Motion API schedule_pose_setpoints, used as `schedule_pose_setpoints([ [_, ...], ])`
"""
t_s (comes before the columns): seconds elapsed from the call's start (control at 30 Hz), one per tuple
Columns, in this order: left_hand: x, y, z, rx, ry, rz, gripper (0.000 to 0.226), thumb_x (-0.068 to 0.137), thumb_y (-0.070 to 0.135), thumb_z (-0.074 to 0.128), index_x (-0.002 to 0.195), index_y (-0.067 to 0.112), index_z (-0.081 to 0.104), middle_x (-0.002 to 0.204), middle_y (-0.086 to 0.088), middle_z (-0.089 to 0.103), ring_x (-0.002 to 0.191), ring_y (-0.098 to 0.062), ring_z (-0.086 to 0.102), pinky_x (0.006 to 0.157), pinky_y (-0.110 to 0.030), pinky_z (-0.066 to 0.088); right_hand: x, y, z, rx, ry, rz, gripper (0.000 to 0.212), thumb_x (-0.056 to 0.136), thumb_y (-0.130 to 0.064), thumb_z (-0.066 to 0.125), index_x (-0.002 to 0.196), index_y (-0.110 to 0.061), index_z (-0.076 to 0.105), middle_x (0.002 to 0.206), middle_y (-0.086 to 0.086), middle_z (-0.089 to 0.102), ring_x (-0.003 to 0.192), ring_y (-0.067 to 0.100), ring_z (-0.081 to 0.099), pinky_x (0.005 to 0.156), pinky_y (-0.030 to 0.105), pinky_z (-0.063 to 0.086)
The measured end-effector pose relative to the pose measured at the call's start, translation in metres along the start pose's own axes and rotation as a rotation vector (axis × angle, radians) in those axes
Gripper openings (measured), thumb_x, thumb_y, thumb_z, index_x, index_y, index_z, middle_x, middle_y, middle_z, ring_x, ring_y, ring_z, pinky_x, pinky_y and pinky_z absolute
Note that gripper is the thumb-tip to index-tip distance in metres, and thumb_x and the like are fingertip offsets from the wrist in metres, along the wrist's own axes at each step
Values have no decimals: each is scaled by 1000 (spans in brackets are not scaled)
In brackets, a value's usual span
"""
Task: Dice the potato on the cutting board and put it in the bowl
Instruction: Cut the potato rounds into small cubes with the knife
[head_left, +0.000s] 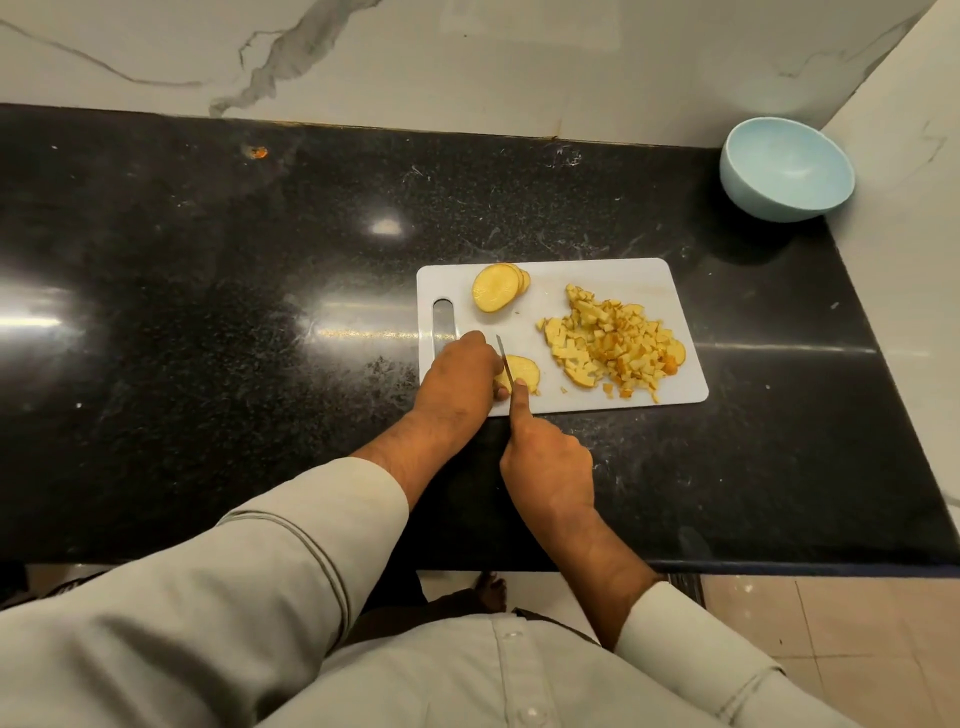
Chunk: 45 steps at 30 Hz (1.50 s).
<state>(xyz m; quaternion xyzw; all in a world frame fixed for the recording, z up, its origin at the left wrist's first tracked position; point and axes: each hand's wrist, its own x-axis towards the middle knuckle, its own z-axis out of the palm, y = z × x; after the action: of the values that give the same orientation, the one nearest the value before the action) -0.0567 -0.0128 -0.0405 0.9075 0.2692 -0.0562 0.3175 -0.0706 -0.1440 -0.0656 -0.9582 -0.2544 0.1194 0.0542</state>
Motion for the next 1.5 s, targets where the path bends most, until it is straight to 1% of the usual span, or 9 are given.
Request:
schedule_pose_setpoints([
  [0.1, -5, 7, -4, 82, 7, 49, 18, 89, 5, 59, 72, 3, 53, 83, -8, 59, 76, -21, 63, 68, -38, 54, 3, 0, 1, 4, -19, 15, 70, 92, -19, 40, 153, -25, 6, 68, 0, 40, 65, 25, 59, 51, 33, 32],
  [0.3, -9, 9, -3, 141, 57, 101, 7, 91, 3, 51, 86, 7, 49, 91, -15, 56, 83, -31, 53, 62, -38, 41, 20, -6, -1, 28, -60, -1, 71, 92, -19, 38, 153, -27, 2, 69, -2, 33, 71, 27, 58, 55, 34, 33],
  [0.4, -9, 9, -4, 148, 64, 100, 17, 87, 1, 54, 83, 12, 43, 91, -14, 58, 84, -31, 55, 61, -37, 40, 15, -3, -3, 23, -94, 2, 72, 92, -18, 38, 153, -27, 0, 69, -1, 36, 67, 25, 53, 55, 34, 33],
  [0.5, -10, 9, -4, 167, 75, 121, 10, 85, 3, 63, 85, 7, 53, 92, -13, 58, 84, -31, 57, 62, -35, 40, -5, 4, -2, -7, -102, -8, 76, 91, -19, 41, 153, -27, -4, 81, 2, 53, 72, 26, 61, 54, 33, 32],
  [0.7, -12, 2, -3, 252, 54, 170, 25, 91, 16, 61, 70, 9, 50, 77, -3, 45, 83, -24, 56, 64, -31, 39, -50, 23, 0, -25, -127, -29, 73, 97, -22, 39, 152, -28, -10, 83, -2, 51, 72, 20, 61, 55, 31, 38],
  [0.83, -14, -2, -3, 278, 23, 191, 21, 94, 19, 57, 78, 5, 59, 85, -7, 52, 88, -25, 56, 72, -32, 44, -67, 41, -7, -17, -123, -46, 69, 100, -26, 36, 151, -30, -11, 86, -4, 54, 72, 16, 61, 60, 32, 49],
  [1.0, -15, -7, -6, 333, 21, 224, 17, 94, 16, 53, 93, 7, 67, 94, -8, 60, 91, -25, 57, 72, -32, 43, -44, 25, -24, -5, -26, -12, 68, 97, -23, 38, 152, -30, -2, 72, -5, 44, 65, 19, 60, 53, 31, 43],
  [1.2, -17, -3, -8, 356, 34, 210, 14, 92, 13, 55, 89, 5, 67, 85, -11, 61, 83, -28, 61, 70, -34, 48, -14, -3, -14, 14, -57, -34, 70, 95, -19, 38, 153, -28, 1, 88, 4, 62, 75, 28, 64, 55, 34, 35],
  [1.5, -16, -8, -5, 333, 27, 224, 14, 91, 9, 53, 88, 8, 67, 84, -8, 61, 72, -19, 49, 63, -28, 40, -5, -3, -6, 21, -66, -34, 70, 94, -19, 38, 153, -29, 1, 70, -2, 39, 65, 26, 59, 53, 33, 33],
])
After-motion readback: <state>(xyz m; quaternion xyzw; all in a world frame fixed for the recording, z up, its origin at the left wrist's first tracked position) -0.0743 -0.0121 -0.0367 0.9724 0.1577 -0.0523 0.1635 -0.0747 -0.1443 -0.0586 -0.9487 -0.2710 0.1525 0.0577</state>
